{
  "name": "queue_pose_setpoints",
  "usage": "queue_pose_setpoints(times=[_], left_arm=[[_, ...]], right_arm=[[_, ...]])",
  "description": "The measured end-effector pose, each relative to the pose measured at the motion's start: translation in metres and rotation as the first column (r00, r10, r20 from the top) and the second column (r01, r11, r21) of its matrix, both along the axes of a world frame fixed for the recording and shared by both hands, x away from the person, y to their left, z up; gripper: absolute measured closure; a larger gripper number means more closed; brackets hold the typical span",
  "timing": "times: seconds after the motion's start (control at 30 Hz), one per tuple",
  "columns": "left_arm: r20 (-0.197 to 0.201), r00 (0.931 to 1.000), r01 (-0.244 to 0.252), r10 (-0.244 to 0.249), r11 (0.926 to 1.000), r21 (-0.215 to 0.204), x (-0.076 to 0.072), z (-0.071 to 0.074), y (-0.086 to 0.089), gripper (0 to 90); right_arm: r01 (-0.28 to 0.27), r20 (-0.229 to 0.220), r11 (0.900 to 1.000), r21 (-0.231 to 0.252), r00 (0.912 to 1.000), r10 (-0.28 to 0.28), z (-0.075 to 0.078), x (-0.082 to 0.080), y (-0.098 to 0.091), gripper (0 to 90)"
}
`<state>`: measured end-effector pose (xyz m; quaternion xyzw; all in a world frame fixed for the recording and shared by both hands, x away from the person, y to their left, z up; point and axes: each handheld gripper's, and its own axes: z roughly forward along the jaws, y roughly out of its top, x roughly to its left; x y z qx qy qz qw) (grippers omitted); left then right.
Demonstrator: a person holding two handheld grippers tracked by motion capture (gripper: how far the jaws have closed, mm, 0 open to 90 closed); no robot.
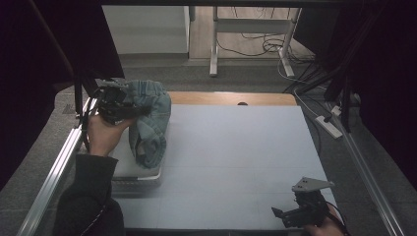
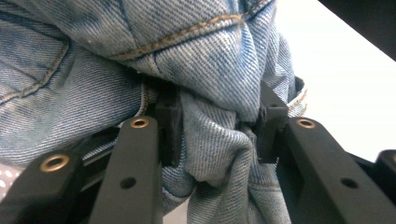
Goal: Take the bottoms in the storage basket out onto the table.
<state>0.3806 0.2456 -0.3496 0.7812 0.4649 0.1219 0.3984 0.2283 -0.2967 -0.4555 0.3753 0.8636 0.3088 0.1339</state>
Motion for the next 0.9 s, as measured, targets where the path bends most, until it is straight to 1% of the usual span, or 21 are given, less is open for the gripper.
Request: queue_pose_setpoints(times=[0.1, 0.17, 0.2, 0.23, 0.5, 0.6, 0.67, 0.7, 0.73, 0.9], left_arm=[[0.013, 0.9999, 0.010, -0.011, 0.9999, 0.002, -0.003, 0.004, -0.004, 61.9], [0.028, 0.9994, 0.022, -0.022, 0.9998, 0.004, -0.005, 0.007, -0.008, 61.9], [0.041, 0.9987, 0.031, -0.031, 0.9995, 0.004, -0.007, 0.010, -0.011, 61.9], [0.041, 0.9987, 0.031, -0.031, 0.9995, 0.004, -0.007, 0.010, -0.011, 61.9], [0.078, 0.9936, 0.082, -0.082, 0.9966, -0.001, -0.016, 0.022, -0.027, 61.9], [0.085, 0.9902, 0.112, -0.111, 0.9936, -0.010, -0.018, 0.025, -0.035, 61.9], [0.082, 0.9890, 0.125, -0.123, 0.9921, -0.014, -0.018, 0.026, -0.039, 61.8], [0.081, 0.9873, 0.139, -0.137, 0.9902, -0.016, -0.019, 0.026, -0.045, 61.8], [0.081, 0.9873, 0.139, -0.137, 0.9902, -0.016, -0.019, 0.026, -0.045, 61.8], [0.085, 0.9801, 0.181, -0.179, 0.9834, -0.012, -0.019, 0.025, -0.061, 61.9]], right_arm=[[0.000, 0.000, 1.0000, 0.001, 1.0000, 0.000, 0.000, 0.000, 0.000, 0.1], [0.000, 0.000, 1.0000, 0.003, 1.0000, 0.000, 0.000, 0.000, 0.000, 0.1], [0.000, 0.001, 1.0000, 0.003, 1.0000, 0.000, 0.000, 0.000, 0.000, 0.1], [0.000, 0.001, 1.0000, 0.003, 1.0000, 0.000, 0.000, 0.000, 0.000, 0.1], [0.000, 0.000, 1.0000, 0.005, 1.0000, 0.000, 0.000, 0.000, -0.001, 0.1], [0.000, -0.001, 1.0000, 0.005, 1.0000, 0.000, 0.000, 0.000, -0.001, 0.1], [-0.001, -0.001, 1.0000, 0.005, 1.0000, 0.001, 0.000, 0.000, 0.000, 0.1], [-0.001, -0.001, 1.0000, 0.005, 1.0000, 0.001, 0.000, 0.000, -0.001, 0.1], [-0.001, -0.001, 1.0000, 0.005, 1.0000, 0.001, 0.000, 0.000, -0.001, 0.1], [0.001, 0.000, 1.0000, 0.007, 1.0000, -0.001, 0.000, 0.000, 0.000, 0.1]])
